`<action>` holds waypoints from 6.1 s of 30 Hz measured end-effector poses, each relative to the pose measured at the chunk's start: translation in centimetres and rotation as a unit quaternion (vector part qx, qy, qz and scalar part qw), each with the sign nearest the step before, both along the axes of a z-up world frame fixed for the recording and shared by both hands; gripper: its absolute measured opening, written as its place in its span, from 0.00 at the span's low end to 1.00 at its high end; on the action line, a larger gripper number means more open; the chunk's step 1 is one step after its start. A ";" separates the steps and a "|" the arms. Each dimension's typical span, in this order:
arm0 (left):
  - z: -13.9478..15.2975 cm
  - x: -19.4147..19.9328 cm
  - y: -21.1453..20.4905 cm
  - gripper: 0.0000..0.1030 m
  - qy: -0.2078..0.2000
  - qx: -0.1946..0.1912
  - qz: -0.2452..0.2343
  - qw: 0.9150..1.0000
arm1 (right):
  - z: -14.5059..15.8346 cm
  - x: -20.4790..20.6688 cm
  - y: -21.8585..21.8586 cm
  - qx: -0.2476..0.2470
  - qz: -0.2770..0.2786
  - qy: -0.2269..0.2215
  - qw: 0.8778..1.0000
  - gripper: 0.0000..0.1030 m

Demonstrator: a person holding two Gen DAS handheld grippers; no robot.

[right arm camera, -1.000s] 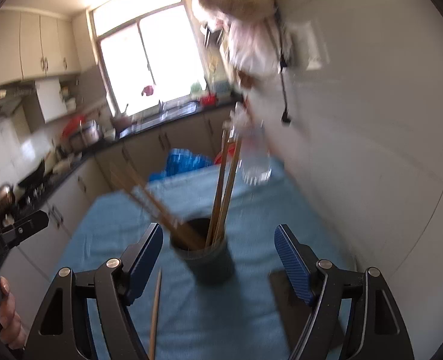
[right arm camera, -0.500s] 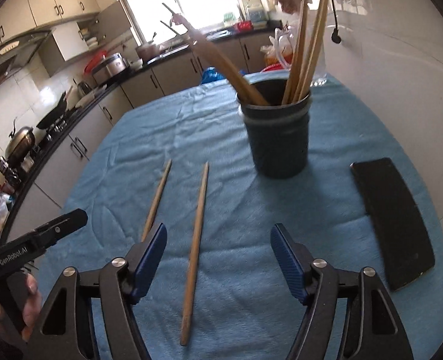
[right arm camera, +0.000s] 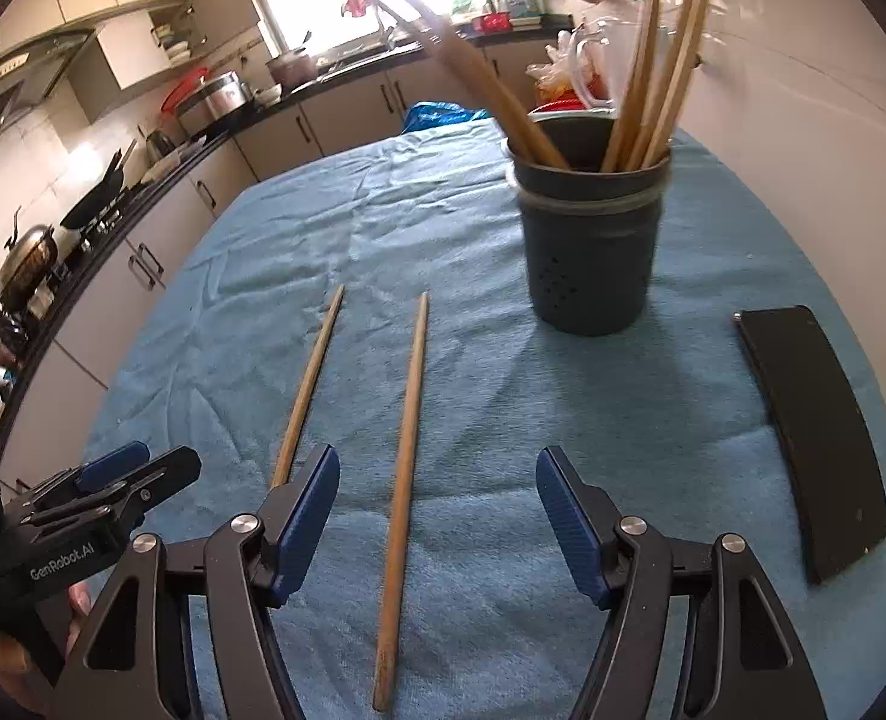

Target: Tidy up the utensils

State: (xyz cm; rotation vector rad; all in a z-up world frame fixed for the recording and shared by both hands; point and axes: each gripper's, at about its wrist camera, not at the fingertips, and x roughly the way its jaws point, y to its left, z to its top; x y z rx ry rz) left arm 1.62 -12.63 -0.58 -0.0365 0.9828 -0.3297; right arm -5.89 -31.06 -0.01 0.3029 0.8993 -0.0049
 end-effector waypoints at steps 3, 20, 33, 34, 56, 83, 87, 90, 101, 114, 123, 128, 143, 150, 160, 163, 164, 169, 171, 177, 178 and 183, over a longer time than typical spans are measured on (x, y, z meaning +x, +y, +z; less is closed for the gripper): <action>0.0 0.1 0.2 0.75 0.000 0.002 0.002 1.000 | -0.1 0.9 0.7 -0.001 0.016 0.007 1.000 0.63; 0.1 0.1 1.0 0.75 -0.005 0.015 0.010 1.000 | -1.6 7.1 2.0 -0.027 0.032 0.072 0.997 0.32; 0.5 0.1 1.5 0.75 -0.013 0.019 0.014 1.000 | -3.1 9.0 2.5 -0.061 0.029 0.104 0.992 0.08; 0.5 0.1 1.5 0.75 -0.012 0.019 0.013 1.000 | -3.1 9.0 2.4 -0.058 0.030 0.103 0.993 0.08; -2.1 10.2 -6.6 0.51 0.121 -0.006 -0.043 0.992 | 0.9 3.7 -0.3 0.014 0.012 0.013 1.000 0.07; 9.4 2.8 -3.2 0.06 -0.064 -0.048 -0.045 0.996 | 6.8 -1.1 0.1 0.015 0.017 -0.125 0.992 0.07; 11.2 1.4 -2.1 0.06 -0.082 -0.065 -0.046 0.993 | 7.6 -2.0 0.4 0.015 0.012 -0.144 0.989 0.07; 12.1 1.2 -2.1 0.06 -0.093 -0.071 -0.049 0.992 | 8.2 -2.2 0.3 0.011 0.008 -0.151 0.988 0.07; 14.0 0.4 -2.6 0.06 -0.108 -0.082 -0.059 0.989 | 9.3 -3.3 -1.0 0.011 -0.012 -0.169 0.985 0.07; 16.6 0.3 -5.2 0.06 -0.111 -0.099 -0.096 0.984 | 12.9 -4.3 -5.1 0.012 -0.067 -0.219 0.973 0.07; 19.8 1.0 -8.8 0.06 -0.124 -0.110 -0.136 0.977 | 15.4 -4.3 -8.7 0.014 -0.112 -0.248 0.962 0.07; 22.2 2.2 -11.2 0.06 -0.139 -0.115 -0.144 0.973 | 16.6 -3.6 -10.4 0.015 -0.132 -0.263 0.956 0.07; 22.2 7.0 -16.2 0.06 -0.140 -0.130 -0.140 0.972 | 17.5 0.5 -13.6 0.008 -0.171 -0.288 0.942 0.07; 19.2 8.0 -17.0 0.06 -0.114 -0.117 -0.144 0.976 | 14.6 2.5 -14.1 0.011 -0.163 -0.258 0.952 0.07; 17.5 8.1 -16.7 0.07 -0.099 -0.110 -0.149 0.978 | 12.5 3.2 -12.9 0.010 -0.141 -0.226 0.964 0.09; 18.0 7.9 -16.1 0.28 -0.102 -0.116 -0.142 0.978 | 12.9 3.0 -12.8 0.007 -0.139 -0.230 0.963 0.20; 18.3 7.7 -15.8 0.34 -0.110 -0.117 -0.137 0.977 | 13.2 2.6 -12.9 0.004 -0.143 -0.235 0.961 0.27; 19.7 6.6 -14.1 0.37 -0.127 -0.132 -0.127 0.975 | 14.9 1.0 -12.7 -0.002 -0.152 -0.255 0.955 0.36; 20.3 5.8 -13.1 0.50 -0.143 -0.131 -0.115 0.974 | 15.6 -0.1 -12.6 0.000 -0.157 -0.262 0.952 0.47; 21.3 1.5 -9.8 0.77 -0.218 -0.104 -0.073 0.967 | 16.9 -3.3 -10.9 -0.039 -0.180 -0.265 0.946 0.81; 21.3 0.8 -9.3 0.80 -0.228 -0.098 -0.066 0.967 | 17.0 -3.9 -10.5 -0.047 -0.185 -0.264 0.945 0.86; 19.5 -2.9 -7.0 0.86 -0.260 -0.061 -0.042 0.963 | 16.7 -6.5 -8.1 -0.097 -0.200 -0.253 0.942 0.92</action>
